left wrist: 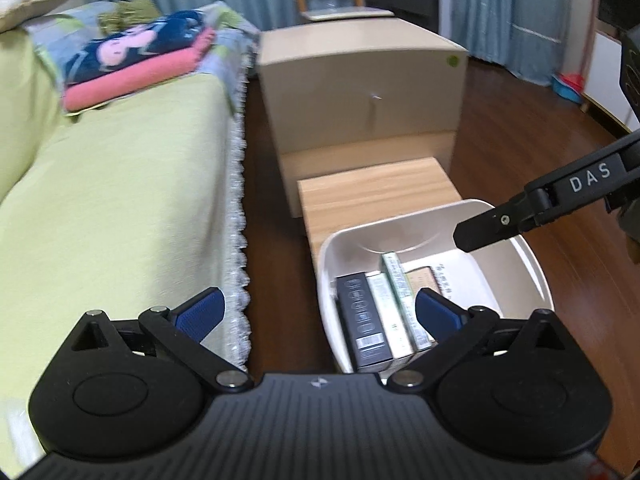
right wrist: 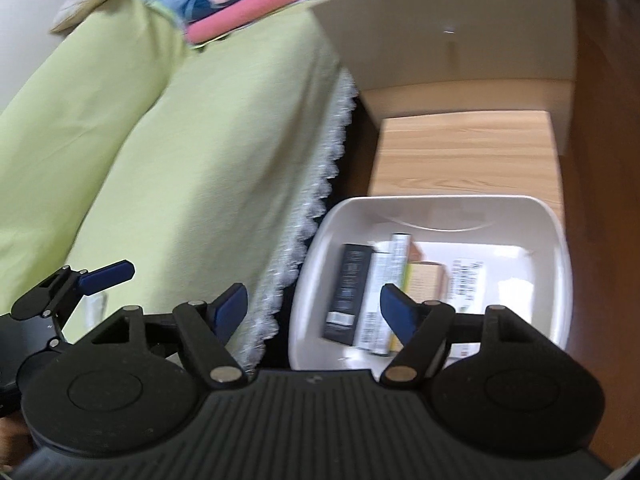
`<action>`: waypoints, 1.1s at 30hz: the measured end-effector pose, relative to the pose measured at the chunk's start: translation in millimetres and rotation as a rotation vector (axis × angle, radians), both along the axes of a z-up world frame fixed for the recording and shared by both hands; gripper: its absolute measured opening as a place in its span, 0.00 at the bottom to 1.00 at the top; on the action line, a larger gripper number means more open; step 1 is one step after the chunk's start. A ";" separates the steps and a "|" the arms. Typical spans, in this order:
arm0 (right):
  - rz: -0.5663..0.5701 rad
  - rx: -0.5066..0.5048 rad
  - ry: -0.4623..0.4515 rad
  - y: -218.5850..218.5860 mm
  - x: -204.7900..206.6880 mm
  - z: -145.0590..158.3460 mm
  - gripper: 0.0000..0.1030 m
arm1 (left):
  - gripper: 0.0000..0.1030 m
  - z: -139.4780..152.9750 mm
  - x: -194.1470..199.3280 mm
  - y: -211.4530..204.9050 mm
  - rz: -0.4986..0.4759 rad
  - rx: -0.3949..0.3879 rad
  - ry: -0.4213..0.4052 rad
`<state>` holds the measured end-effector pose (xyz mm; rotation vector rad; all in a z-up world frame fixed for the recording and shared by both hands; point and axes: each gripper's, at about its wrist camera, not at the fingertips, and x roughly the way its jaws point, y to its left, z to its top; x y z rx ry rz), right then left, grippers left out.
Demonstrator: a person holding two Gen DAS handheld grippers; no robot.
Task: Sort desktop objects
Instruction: 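Raise both open grippers out of the basin and swing back to the sofa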
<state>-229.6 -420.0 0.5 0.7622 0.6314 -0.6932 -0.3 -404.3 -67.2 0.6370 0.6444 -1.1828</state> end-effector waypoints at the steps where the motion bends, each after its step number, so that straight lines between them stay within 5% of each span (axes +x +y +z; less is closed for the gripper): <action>1: 0.011 -0.004 -0.007 3.6 5.8 3.2 0.70 | 0.99 3.5 2.9 7.5 0.019 -0.011 -0.006; 12: 0.173 -0.023 -0.063 59.8 87.7 14.9 0.75 | 0.99 31.6 36.8 93.0 0.225 -0.042 -0.106; 33: 0.490 -0.037 -0.067 174.3 216.4 29.5 0.81 | 0.99 36.5 83.8 226.8 0.545 -0.026 -0.094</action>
